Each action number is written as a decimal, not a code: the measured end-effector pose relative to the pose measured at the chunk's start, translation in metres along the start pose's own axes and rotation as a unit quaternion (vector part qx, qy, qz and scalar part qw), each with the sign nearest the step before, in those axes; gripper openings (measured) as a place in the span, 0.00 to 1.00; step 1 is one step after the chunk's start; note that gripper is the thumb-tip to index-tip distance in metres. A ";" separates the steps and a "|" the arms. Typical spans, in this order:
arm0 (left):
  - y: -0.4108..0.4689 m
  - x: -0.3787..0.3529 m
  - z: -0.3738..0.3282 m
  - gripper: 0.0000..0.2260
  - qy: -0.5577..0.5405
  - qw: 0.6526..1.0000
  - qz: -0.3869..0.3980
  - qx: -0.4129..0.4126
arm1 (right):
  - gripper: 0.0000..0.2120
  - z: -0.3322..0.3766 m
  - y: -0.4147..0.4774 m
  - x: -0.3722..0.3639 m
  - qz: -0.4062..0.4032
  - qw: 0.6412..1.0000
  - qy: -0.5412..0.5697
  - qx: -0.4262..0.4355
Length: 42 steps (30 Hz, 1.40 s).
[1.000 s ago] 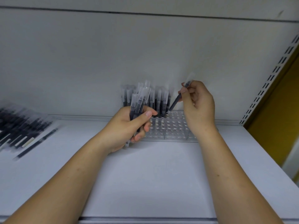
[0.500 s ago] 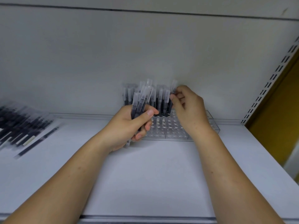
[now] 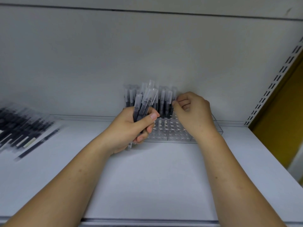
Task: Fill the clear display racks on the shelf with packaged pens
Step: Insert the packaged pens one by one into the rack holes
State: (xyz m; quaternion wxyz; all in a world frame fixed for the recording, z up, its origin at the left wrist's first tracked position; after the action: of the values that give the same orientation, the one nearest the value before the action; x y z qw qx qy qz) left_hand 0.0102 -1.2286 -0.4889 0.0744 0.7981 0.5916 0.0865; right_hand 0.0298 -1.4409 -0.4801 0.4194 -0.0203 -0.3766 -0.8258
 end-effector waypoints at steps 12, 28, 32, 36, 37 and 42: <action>-0.004 -0.003 -0.004 0.18 -0.002 1.000 0.024 0.003 | 0.04 0.036 -0.024 0.001 0.120 0.971 0.208 0.015; -0.005 -0.005 -0.005 0.24 0.009 0.999 0.029 0.014 | 0.07 0.037 -0.016 0.002 0.089 0.925 0.355 -0.099; -0.004 -0.004 -0.003 0.26 0.008 1.000 0.015 0.015 | 0.07 0.032 -0.006 0.011 0.010 0.899 0.425 -0.108; -0.005 -0.005 -0.004 0.17 -0.037 0.999 0.016 0.032 | 0.05 0.021 0.003 0.020 -0.080 0.902 0.417 -0.079; -0.004 -0.005 -0.004 0.17 -0.041 0.998 0.018 0.036 | 0.05 0.018 0.005 0.022 -0.099 0.910 0.398 -0.067; -0.001 -0.001 0.000 0.22 -0.037 0.998 0.019 0.053 | 0.07 0.012 0.005 0.020 -0.112 0.956 0.270 0.007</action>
State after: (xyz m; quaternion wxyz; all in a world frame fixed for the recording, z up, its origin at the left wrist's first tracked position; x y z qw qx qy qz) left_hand 0.0089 -1.2289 -0.4896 0.0524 0.8145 0.5772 0.0269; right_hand 0.0168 -1.4490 -0.4617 0.4100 0.2490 -0.2549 -0.8396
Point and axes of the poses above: each hand's wrist, its own y-axis towards the middle knuckle, its own x-axis out of the back of the hand, z = x × y, the point moved 2 cm from there along y, towards the middle knuckle, and after that the axes turned 11 degrees about -z, right-handed, at the moved point
